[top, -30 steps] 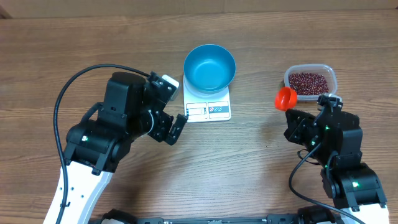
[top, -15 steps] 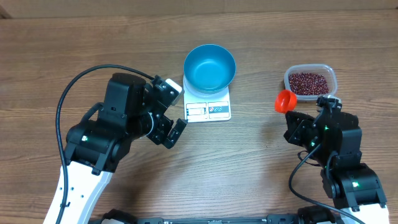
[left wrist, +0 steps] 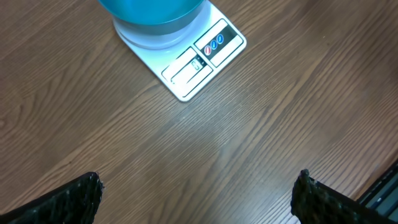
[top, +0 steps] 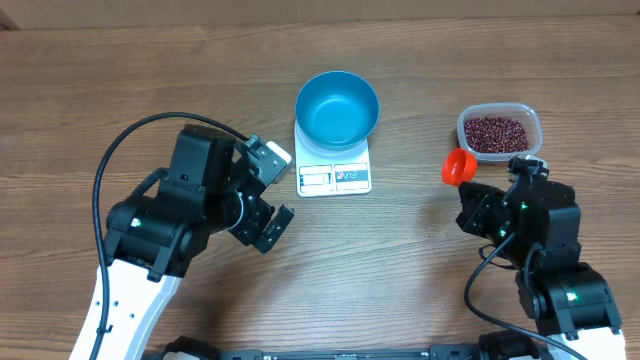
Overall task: Scoop item into bowl and weigh 150g on scale
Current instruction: 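Retract the left gripper from the scale and hold the scoop near the bean tub, then move the scoop over the bean tub and lower it into the beans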
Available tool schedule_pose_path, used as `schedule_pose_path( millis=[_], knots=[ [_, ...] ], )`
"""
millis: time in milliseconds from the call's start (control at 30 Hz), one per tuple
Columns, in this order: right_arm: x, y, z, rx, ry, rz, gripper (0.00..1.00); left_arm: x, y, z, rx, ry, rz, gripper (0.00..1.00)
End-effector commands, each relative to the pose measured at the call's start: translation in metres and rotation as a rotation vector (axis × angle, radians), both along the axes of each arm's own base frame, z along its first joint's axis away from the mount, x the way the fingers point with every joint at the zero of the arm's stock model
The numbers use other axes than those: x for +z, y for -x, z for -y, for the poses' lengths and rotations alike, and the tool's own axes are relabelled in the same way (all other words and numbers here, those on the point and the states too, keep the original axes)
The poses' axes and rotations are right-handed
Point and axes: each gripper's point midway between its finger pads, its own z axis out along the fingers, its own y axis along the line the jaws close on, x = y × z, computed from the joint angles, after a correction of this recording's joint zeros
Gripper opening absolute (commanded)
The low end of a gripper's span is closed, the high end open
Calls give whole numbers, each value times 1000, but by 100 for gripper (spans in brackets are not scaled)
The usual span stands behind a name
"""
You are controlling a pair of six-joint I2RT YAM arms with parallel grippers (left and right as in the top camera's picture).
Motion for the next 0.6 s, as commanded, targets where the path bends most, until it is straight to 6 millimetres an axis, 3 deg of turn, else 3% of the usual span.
schedule_pose_path(
  millis=[0,133,300,433,567],
  knots=[
    [4,0,0,4,3,7,4,8,-4,-5,-11,-30,43,100],
    [0,6,-5,31,-14,-20,4,8,-4,-5,-12,-30,42,100],
    [0,-1,22,-43,145,11,3,8,-4,-5,-12,-30,42,100],
    [17,-8,22,-14,189,68,4,8,-4,-5,-12,-30,42,100],
    [44,-20,39,-47,325,93,4,8,-4,-5,-12,-30,41,99]
  ],
)
